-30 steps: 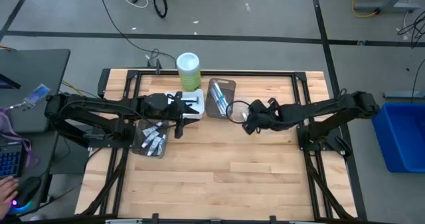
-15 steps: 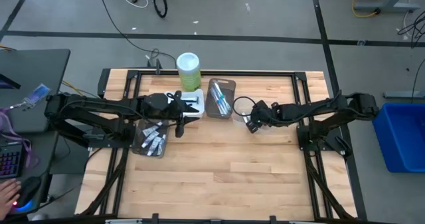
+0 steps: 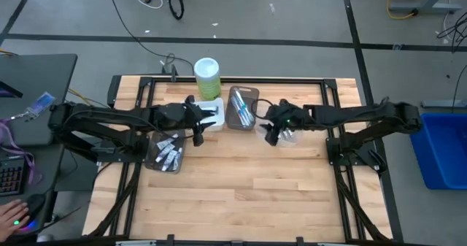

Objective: Pick & Place Travel size toiletries
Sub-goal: Return to Home Position

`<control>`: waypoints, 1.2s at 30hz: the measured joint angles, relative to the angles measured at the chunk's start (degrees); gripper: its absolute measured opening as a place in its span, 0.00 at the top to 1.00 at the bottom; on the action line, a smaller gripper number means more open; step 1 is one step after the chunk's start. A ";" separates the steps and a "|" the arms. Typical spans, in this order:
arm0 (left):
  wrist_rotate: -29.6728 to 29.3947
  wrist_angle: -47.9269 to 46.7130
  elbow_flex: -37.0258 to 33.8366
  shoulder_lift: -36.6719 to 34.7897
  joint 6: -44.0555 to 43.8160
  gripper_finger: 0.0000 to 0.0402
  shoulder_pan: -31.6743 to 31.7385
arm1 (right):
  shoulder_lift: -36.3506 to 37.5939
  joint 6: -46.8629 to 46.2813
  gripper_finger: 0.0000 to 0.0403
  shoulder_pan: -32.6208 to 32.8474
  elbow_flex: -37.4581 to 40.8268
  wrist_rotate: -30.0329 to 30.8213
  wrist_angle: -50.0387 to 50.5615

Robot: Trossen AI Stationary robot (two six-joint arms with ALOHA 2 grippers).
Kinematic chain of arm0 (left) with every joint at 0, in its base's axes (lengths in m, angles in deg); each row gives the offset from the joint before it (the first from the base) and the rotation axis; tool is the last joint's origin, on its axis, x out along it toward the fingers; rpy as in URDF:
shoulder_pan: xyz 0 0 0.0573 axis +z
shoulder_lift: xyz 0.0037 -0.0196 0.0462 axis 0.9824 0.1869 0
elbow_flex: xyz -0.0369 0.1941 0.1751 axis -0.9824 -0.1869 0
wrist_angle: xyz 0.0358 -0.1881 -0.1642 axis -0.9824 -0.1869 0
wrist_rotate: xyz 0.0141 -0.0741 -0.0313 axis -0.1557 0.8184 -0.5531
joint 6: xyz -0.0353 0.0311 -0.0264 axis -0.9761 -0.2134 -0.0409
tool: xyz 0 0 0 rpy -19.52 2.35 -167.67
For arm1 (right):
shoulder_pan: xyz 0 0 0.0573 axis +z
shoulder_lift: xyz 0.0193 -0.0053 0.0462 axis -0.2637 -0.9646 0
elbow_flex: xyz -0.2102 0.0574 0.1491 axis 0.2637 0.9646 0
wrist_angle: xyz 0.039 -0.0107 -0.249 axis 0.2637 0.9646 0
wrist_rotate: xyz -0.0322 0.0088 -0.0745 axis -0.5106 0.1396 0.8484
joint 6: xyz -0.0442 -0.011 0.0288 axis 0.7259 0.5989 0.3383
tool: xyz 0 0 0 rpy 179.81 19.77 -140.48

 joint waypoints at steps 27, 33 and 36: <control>-0.95 -19.34 -17.86 -58.94 1.44 0.64 0.00 | 50.32 19.34 0.76 1.53 36.28 -16.00 -32.63; 0.43 -18.78 -22.96 -63.04 0.04 0.64 0.00 | 58.27 18.65 0.78 1.54 40.27 -22.97 -32.72; 0.36 -15.44 -24.64 -62.22 0.08 0.64 0.00 | 61.31 18.91 0.79 1.50 42.37 -23.54 -32.63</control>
